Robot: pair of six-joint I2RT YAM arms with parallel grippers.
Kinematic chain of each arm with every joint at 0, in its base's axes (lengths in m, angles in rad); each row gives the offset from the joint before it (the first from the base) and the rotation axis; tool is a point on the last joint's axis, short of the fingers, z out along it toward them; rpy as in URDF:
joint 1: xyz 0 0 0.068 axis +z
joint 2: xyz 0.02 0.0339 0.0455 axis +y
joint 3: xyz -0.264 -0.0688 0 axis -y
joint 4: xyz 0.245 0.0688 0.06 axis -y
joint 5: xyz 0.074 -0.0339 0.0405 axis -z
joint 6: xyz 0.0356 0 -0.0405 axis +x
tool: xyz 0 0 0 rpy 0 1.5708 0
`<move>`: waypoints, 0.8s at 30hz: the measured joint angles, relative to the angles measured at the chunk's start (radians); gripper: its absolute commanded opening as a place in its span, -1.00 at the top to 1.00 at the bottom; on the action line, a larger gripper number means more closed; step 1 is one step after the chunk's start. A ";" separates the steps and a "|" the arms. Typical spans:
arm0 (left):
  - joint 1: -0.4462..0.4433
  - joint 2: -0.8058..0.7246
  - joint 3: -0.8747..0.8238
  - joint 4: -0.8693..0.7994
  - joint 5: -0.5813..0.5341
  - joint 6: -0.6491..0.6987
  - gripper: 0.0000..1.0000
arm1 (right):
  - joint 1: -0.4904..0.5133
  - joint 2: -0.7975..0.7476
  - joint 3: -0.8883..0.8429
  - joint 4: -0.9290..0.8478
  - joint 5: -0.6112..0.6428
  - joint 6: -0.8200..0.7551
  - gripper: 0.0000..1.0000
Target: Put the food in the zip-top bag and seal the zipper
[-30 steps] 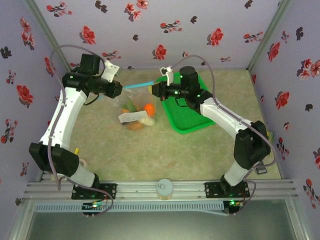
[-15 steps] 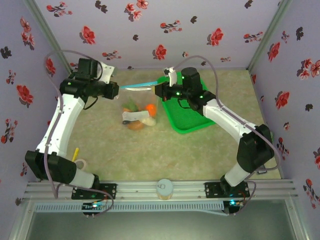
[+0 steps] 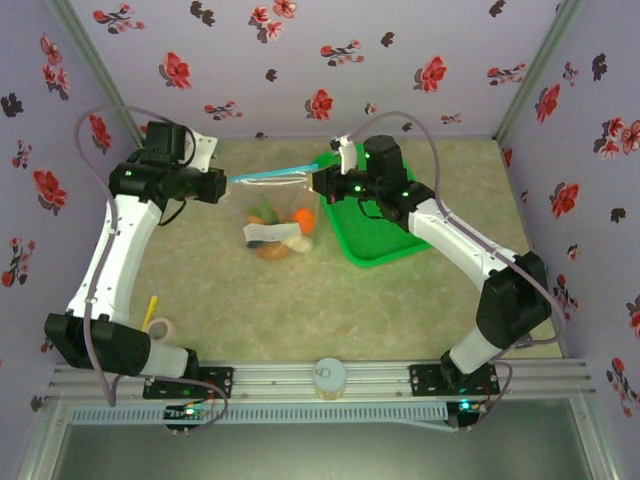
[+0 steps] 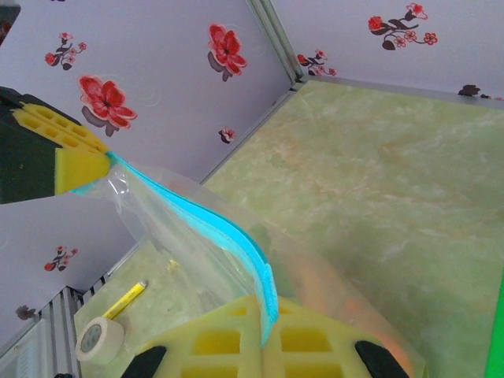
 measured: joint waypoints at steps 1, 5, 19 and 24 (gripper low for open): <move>0.005 -0.003 -0.001 -0.004 -0.004 0.000 0.89 | 0.000 -0.002 0.000 -0.005 0.004 0.000 1.00; 0.021 -0.014 -0.014 -0.008 -0.012 0.000 0.89 | 0.000 -0.014 0.000 -0.019 0.012 0.000 1.00; 0.033 -0.124 -0.167 0.100 -0.019 -0.013 1.00 | 0.000 -0.029 -0.005 -0.028 0.015 0.002 1.00; 0.013 -0.216 -0.274 0.178 -0.031 -0.026 1.00 | 0.005 -0.033 -0.008 -0.033 0.016 0.001 1.00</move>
